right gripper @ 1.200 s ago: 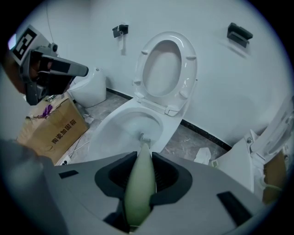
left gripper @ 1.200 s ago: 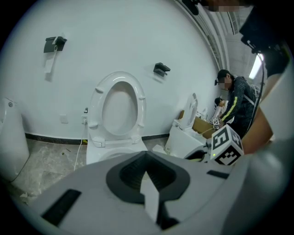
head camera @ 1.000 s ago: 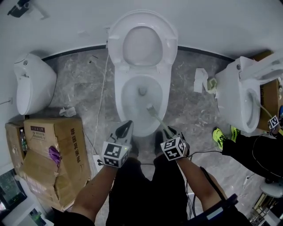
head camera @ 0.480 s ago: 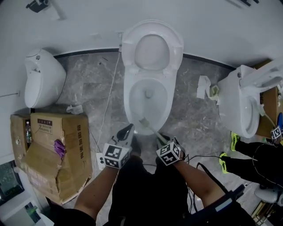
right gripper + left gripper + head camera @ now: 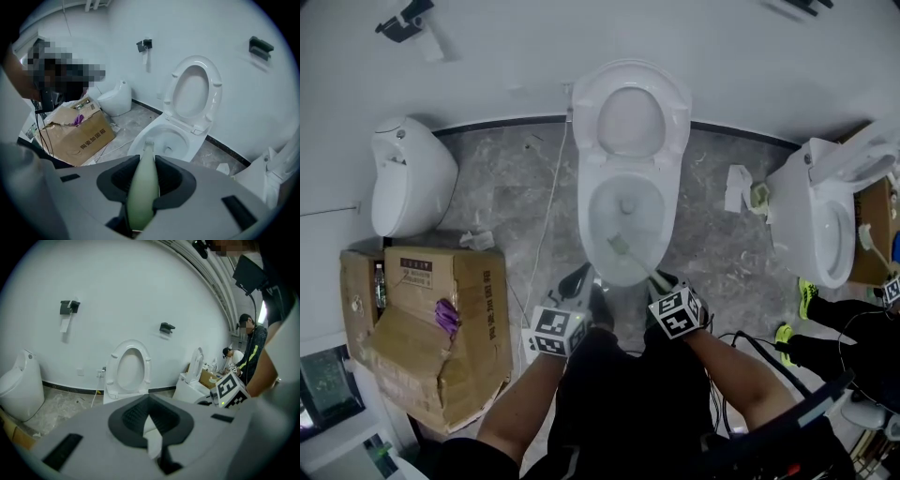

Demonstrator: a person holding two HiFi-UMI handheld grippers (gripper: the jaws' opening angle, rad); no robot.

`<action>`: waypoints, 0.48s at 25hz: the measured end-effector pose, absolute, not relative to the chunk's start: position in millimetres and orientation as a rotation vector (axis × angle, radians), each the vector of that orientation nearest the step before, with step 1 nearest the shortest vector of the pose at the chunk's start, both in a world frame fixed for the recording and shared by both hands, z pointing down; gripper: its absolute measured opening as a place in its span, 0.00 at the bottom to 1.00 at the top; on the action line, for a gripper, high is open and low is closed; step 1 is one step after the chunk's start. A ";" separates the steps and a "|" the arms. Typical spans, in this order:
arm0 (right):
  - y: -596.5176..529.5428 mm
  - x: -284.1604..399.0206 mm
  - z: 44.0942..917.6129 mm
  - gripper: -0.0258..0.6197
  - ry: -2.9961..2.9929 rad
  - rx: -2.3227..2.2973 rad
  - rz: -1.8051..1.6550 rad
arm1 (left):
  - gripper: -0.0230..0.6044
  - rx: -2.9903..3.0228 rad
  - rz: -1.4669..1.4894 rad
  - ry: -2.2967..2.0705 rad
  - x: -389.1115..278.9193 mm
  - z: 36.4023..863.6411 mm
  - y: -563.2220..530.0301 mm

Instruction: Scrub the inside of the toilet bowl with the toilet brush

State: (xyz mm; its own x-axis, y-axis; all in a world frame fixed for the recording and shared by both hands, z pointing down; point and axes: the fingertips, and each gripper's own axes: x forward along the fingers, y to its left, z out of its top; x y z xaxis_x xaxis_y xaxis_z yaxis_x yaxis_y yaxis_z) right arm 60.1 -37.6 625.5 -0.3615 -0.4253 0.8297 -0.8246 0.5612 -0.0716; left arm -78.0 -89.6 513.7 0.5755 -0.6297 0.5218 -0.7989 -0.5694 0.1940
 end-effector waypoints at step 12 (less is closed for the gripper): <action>-53.4 66.1 567.5 0.21 -2.044 1.110 0.591 | 0.05 2.453 0.486 -1.152 -65.4 466.2 -92.8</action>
